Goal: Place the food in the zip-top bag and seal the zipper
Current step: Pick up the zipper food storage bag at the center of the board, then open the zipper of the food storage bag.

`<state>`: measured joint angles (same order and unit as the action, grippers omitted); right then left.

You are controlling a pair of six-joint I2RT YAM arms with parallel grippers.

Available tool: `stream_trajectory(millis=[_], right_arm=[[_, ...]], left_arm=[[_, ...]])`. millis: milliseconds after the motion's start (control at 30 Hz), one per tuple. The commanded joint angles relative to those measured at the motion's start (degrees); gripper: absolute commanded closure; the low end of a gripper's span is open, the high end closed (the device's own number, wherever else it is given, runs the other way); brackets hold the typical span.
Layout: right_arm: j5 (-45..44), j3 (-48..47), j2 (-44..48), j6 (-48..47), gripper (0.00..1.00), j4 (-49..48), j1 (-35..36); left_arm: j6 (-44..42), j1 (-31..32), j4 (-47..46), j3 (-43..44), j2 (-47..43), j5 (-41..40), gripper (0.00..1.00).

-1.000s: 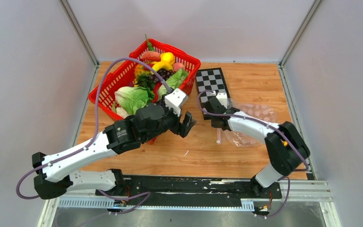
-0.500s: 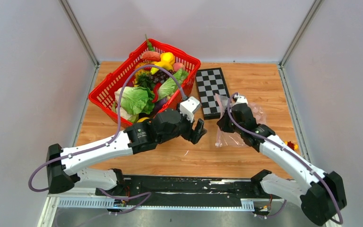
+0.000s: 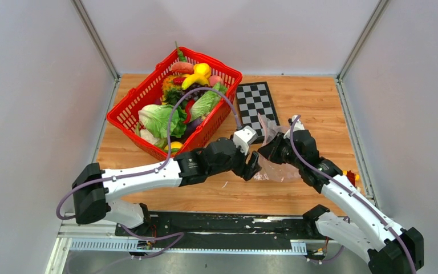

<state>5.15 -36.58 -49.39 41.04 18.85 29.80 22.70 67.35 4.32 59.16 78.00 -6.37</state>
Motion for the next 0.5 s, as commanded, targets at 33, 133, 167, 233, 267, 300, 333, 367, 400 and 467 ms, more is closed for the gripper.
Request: stream_trajectory(millis=[33,133,167,233,267,300,333,367,400,467], right_arm=[[1.31,-1.78,-0.04,1.79,0.99,-2.68,-0.08],[1.67,-3.11,-0.13,0.80,0.99,-0.97,-0.15],[1.70,-3.14,0.14,0.70,0.99,-0.66,-0.12],[2.06,-3.15,0.53,0.63,0.99,-0.25,-0.12],[2.42,-3.07,0.81,0.64,0.99,-0.27,-0.11],[2.78,-3.01,0.99,0.67,0.99,-0.30,-0.11],[3.06,-2.98,1.11,0.64,0.99,-0.31,-0.14],[3.28,-3.05,1.15,0.59,0.99,-0.23,-0.12],[3.48,-3.25,1.14,0.59,0.99,-0.05,-0.14],[3.86,-3.47,1.17,0.62,0.99,0.37,-0.15]], left_arm=[[3.99,0.19,-7.48,-3.49,2.16,-1.05,0.28],[4.76,0.21,-5.78,-3.38,2.73,-6.04,0.37],[4.73,0.21,-5.91,-3.66,2.65,-7.01,0.38],[4.68,0.22,-7.15,-4.30,2.52,-7.75,0.38],[4.80,0.18,-7.88,-4.53,2.50,-7.57,0.38],[4.81,0.23,-8.66,-4.65,2.59,-7.04,0.38],[4.81,0.21,-9.38,-4.66,2.77,-6.42,0.38],[4.95,0.19,-9.97,-4.66,3.03,-5.85,0.38],[5.07,0.23,-10.59,-4.58,3.40,-4.88,0.38],[4.99,0.21,-11.62,-4.53,3.97,-2.97,0.39]])
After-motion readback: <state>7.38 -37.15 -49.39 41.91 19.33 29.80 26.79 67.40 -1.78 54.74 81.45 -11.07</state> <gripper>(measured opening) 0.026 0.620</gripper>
